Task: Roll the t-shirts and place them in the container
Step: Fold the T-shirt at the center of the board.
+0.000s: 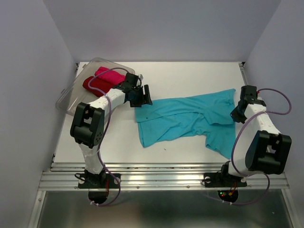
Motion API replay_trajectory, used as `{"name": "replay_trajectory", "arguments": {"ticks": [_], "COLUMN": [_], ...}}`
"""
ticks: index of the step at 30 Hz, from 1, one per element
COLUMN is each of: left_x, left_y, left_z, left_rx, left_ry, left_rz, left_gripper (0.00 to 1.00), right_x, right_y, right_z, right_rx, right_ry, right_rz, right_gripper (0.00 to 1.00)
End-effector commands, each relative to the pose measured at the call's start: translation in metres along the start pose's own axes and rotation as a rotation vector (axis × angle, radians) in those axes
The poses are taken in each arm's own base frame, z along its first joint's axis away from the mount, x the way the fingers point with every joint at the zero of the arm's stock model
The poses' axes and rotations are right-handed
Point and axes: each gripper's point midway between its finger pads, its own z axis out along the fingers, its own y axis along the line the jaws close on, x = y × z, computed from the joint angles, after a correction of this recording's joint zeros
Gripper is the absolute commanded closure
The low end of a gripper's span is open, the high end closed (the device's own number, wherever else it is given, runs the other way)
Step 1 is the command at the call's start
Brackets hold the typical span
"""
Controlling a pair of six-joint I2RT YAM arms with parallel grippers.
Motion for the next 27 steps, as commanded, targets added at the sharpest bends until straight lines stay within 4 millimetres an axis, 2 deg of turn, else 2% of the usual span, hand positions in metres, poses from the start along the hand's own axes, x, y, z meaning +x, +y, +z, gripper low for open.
{"name": "replay_trajectory", "arguments": {"ticks": [1,5,9,10,12,13,16,17,22,23,24,27], "left_x": [-0.01,-0.01,-0.01,-0.011,-0.012,-0.011,-0.016,-0.017,-0.016,-0.015,-0.01,-0.005], "left_y": [-0.013,-0.014,-0.013,-0.015,-0.018,-0.02,-0.022,-0.022,-0.02,-0.018,-0.014,-0.009], "left_z": [-0.009,-0.01,-0.011,-0.011,-0.011,-0.01,-0.005,-0.005,0.01,0.014,0.021,0.031], "left_rx": [0.038,0.041,0.039,0.045,0.057,0.059,0.053,0.053,0.041,0.038,0.027,0.017], "left_ry": [-0.033,-0.033,-0.033,-0.034,-0.026,-0.011,-0.009,-0.007,0.018,0.024,0.041,0.058], "left_rz": [0.029,0.031,0.031,0.034,0.044,0.048,0.054,0.055,0.048,0.045,0.038,0.028], "left_gripper": [0.22,0.22,0.22,0.22,0.22,0.22,0.22,0.22,0.22,0.22,0.22,0.22], "right_x": [0.005,0.018,0.027,0.022,0.007,-0.013,-0.042,-0.061,-0.086,-0.095,-0.095,-0.099], "right_y": [-0.015,-0.018,-0.021,-0.019,-0.012,-0.002,0.017,0.029,0.068,0.082,0.092,0.113], "right_z": [-0.006,0.003,0.013,0.012,0.008,0.003,-0.002,-0.008,0.022,0.021,0.035,0.048], "right_rx": [0.043,0.057,0.081,0.075,0.057,0.039,0.002,-0.03,-0.093,-0.136,-0.153,-0.209], "right_ry": [0.0,0.035,0.069,0.055,0.019,-0.02,-0.059,-0.091,-0.071,-0.073,-0.053,-0.023], "right_rz": [0.009,0.003,-0.006,-0.002,0.011,0.024,0.038,0.05,0.048,0.054,0.055,0.058], "right_gripper": [0.99,0.99,0.78,0.68,0.64,0.61,0.62,0.64,0.75,0.76,0.77,0.78]}}
